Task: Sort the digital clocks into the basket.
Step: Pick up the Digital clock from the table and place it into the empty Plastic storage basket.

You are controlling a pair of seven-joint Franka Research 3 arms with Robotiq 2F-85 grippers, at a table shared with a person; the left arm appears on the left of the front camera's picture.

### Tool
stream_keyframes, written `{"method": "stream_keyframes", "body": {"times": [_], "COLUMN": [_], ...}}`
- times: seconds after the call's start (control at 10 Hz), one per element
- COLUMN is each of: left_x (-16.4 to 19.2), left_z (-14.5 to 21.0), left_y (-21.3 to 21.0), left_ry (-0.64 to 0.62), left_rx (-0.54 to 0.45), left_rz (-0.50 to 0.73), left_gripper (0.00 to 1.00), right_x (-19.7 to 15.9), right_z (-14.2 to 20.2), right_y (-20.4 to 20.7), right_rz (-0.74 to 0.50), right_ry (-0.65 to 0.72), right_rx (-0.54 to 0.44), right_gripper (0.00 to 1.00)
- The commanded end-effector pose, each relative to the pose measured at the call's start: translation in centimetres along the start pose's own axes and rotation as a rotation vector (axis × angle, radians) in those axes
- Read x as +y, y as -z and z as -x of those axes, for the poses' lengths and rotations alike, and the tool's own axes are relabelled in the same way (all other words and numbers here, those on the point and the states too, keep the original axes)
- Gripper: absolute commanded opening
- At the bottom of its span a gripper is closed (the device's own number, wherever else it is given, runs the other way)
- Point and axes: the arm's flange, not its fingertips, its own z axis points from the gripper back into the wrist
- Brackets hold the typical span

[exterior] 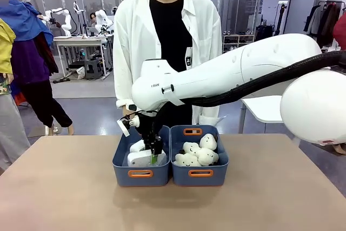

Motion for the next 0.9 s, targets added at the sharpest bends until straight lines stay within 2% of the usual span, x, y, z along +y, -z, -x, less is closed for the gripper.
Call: {"method": "stream_keyframes", "body": {"times": [0.0,0.2,0.3,0.8], "left_x": [-0.4,-0.4,-0.4,-0.4], "left_z": [0.4,0.4,0.4,0.4], "left_y": [-0.1,-0.1,-0.1,-0.1], "left_ry": [0.004,0.004,0.004,0.004], "left_rx": [0.006,0.006,0.006,0.006], "left_rz": [-0.009,-0.009,-0.009,-0.009], "left_gripper": [1.0,1.0,1.0,1.0], "right_x": [0.9,2.3,0.2,0.2], "right_z": [-0.2,0.3,0.0,0.0], "right_y": [-0.8,-1.5,-0.6,-0.6], "right_rz": [0.001,0.029,0.006,0.006], "right_ry": [0.018,0.044,0.001,0.001], "right_rx": [0.023,0.008,0.003,0.003], "right_gripper": [1.0,1.0,1.0,1.0]}}
